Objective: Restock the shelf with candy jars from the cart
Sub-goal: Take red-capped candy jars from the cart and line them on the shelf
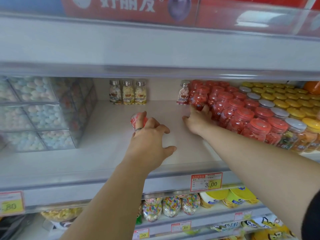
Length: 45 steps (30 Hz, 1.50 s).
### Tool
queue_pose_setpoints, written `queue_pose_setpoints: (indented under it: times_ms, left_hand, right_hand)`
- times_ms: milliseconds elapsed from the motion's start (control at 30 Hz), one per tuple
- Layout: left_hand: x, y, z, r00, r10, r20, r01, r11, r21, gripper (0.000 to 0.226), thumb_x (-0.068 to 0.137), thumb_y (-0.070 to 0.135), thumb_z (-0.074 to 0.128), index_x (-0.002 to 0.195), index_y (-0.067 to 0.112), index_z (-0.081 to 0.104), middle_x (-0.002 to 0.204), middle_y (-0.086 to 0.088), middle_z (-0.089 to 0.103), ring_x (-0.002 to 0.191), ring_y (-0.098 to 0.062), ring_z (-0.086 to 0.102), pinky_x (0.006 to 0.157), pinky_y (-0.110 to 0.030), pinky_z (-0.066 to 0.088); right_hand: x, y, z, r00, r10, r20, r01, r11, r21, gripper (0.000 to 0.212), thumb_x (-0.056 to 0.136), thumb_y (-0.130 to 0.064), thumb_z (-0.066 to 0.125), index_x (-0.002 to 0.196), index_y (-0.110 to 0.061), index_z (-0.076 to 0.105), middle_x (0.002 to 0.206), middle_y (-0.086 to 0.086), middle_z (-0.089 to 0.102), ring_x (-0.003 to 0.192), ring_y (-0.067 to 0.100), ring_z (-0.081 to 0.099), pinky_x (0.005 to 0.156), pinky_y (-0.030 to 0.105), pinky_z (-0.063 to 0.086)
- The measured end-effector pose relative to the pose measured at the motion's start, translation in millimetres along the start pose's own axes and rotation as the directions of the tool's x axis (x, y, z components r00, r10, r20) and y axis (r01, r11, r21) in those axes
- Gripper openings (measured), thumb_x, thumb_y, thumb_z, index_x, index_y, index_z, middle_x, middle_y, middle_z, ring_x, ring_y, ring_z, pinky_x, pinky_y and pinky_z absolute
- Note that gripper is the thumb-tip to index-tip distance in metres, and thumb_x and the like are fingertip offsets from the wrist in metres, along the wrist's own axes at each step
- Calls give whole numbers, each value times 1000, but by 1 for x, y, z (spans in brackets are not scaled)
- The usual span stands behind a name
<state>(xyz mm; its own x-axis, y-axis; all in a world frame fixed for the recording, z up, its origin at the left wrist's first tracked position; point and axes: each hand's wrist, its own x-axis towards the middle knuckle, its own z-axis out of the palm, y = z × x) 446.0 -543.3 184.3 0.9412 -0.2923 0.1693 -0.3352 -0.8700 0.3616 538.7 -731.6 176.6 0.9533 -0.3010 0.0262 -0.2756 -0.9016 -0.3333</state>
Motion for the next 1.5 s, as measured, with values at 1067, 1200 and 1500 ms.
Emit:
queue_pose_setpoints:
  times_ms: [1067,1200,1500]
  left_hand:
    - [-31,0,-17,994,-50,93,47,998,30,35,102,35,44,134,34,56,142,16,47,120,-12,54,105,-31,41]
    - [-28,3,-13,996,-53,71,50,998,47,34,102,34,43,133,34,57,141,13,48,115,-14,57,98,-28,44]
    - [-30,4,-15,997,-31,67,28,999,44,35,103,33,39,133,32,56,140,12,48,113,-15,57,95,-28,45]
  right_hand:
    - [-87,46,-34,937,-328,119,234,844,483,70,79,-39,78,140,-27,47,122,-11,66,110,7,62,103,39,48]
    - [-88,28,-26,973,-231,8,204,874,441,71,68,-50,84,125,-23,52,111,-8,68,100,13,64,91,34,51]
    - [-63,27,-33,993,11,-121,38,920,391,66,91,-22,68,143,-2,34,124,17,62,111,34,61,84,27,41]
